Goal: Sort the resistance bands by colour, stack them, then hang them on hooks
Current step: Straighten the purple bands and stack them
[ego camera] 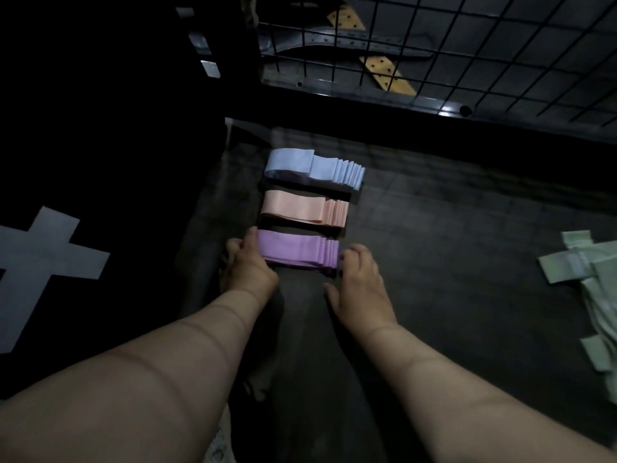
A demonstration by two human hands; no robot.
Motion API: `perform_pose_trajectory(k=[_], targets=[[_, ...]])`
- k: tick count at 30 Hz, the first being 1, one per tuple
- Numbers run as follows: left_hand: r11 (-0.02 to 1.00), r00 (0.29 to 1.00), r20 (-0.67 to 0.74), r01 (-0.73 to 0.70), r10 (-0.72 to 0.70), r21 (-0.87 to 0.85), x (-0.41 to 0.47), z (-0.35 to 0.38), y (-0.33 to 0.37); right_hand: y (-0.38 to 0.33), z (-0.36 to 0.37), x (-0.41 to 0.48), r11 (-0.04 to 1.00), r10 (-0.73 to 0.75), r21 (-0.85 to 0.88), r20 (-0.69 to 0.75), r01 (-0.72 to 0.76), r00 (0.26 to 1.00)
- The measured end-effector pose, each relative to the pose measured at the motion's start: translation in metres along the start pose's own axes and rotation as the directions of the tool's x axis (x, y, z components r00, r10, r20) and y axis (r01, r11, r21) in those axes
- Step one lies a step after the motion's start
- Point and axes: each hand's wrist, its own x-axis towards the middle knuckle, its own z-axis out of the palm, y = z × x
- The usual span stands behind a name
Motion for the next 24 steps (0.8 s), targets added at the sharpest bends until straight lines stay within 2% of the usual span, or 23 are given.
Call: perform_pose_trajectory(k=[3,6,8,11,13,15,17,20,24], targets=[[0.994,0.994,-0.095,-0.036,0.046,0.105,-0.01,-0.001,0.003,0.02,0.0,-0.021,0.994,0.109,0.006,0.019,-0.109,0.994],[0.969,0.973,-0.141,-0.156,0.184,0.19,-0.019,-0.003,0.007,0.038,-0.007,-0.035,0.985,0.175,-0.001,0.055,-0.175,0.983],[0.935,0.952,-0.093,-0.262,0.291,0.237,-0.022,-0.001,0.012,0.051,-0.014,-0.042,0.976,0.217,0.0,0.055,-0.218,0.975],[0.833,0.893,0.063,-0.438,0.445,0.336,-0.026,0.013,0.019,0.07,-0.027,-0.05,0.967,0.255,-0.017,0.052,-0.254,0.966],[0.801,0.89,0.134,-0.451,0.435,0.393,-0.031,0.021,0.027,0.086,-0.034,-0.055,0.959,0.284,-0.04,0.05,-0.282,0.958],[0.801,0.909,0.146,-0.414,0.391,0.433,-0.039,0.026,0.033,0.105,-0.039,-0.06,0.941,0.337,-0.036,0.014,-0.336,0.942],[0.792,0.909,0.133,-0.411,0.395,0.451,-0.046,0.027,0.038,0.125,-0.046,-0.06,0.908,0.417,-0.012,-0.065,-0.419,0.906],[0.787,0.911,0.124,-0.404,0.394,0.466,-0.048,0.023,0.045,0.158,-0.067,-0.054,0.823,0.567,0.047,-0.142,-0.567,0.811],[0.801,0.885,0.049,-0.441,0.463,0.405,-0.049,0.024,0.056,0.208,-0.107,-0.04,0.714,0.699,0.045,-0.096,-0.698,0.709]])
